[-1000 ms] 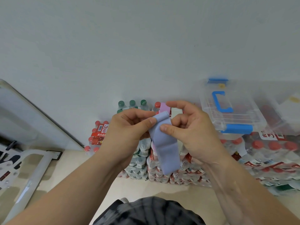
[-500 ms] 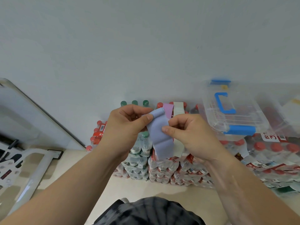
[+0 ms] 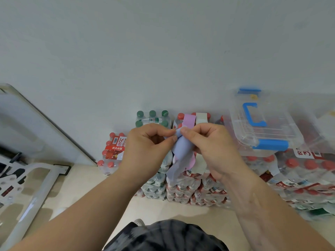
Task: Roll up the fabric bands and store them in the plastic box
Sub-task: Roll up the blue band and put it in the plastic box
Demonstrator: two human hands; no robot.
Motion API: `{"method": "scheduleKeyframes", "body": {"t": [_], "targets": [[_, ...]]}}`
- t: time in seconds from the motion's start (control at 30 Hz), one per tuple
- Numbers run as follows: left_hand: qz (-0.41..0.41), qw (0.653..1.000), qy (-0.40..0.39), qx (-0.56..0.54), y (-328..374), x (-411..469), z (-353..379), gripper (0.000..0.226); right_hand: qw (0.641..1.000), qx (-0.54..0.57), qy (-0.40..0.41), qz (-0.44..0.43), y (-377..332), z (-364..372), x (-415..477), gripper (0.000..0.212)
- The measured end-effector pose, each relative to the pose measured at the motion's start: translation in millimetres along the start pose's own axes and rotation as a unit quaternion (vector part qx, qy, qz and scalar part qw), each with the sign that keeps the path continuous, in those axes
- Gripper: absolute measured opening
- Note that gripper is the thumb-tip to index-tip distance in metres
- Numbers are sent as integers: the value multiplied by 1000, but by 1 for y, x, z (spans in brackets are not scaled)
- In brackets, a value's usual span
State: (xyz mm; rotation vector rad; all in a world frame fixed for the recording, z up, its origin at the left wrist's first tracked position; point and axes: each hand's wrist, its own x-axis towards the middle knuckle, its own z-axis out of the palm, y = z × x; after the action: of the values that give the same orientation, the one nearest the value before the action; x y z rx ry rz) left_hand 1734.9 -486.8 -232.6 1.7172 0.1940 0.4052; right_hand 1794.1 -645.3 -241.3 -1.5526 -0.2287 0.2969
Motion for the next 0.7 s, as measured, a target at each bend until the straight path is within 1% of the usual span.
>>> {"method": "scheduleKeyframes", "body": {"t": [0.07,0.13,0.2,0.33,0.47,0.57,0.6,0.67,0.7], "targets": [[12,1000,-3,2,-1,-1,0,21,999,27,28,4,1,4,-1,25],[23,1000,-7,6,-2,-1,-2,18,998,49,31,25,2,6,-2,25],[31,999,-13,13,-3,-2,-3,17,998,41,29,33,2,6,-5,27],[45,999,-29,11,-3,-3,-6,18,998,51,33,12,-1,9,-7,18],[-13,997,-39,-62,-1,-3,-7,15,998,53,41,-21,0,9,-9,26],[-42,994,-45,-94,1,-3,-4,23,995,65,54,-44,3,10,-9,33],[-41,994,-51,-91,2,-3,-3,23,995,73,58,-45,3,11,-11,30],[-33,995,-61,-78,3,-3,-1,20,994,79,64,-50,3,13,-13,17],[-31,995,-61,-73,3,-2,-1,19,993,71,71,-58,3,14,-14,16]]}}
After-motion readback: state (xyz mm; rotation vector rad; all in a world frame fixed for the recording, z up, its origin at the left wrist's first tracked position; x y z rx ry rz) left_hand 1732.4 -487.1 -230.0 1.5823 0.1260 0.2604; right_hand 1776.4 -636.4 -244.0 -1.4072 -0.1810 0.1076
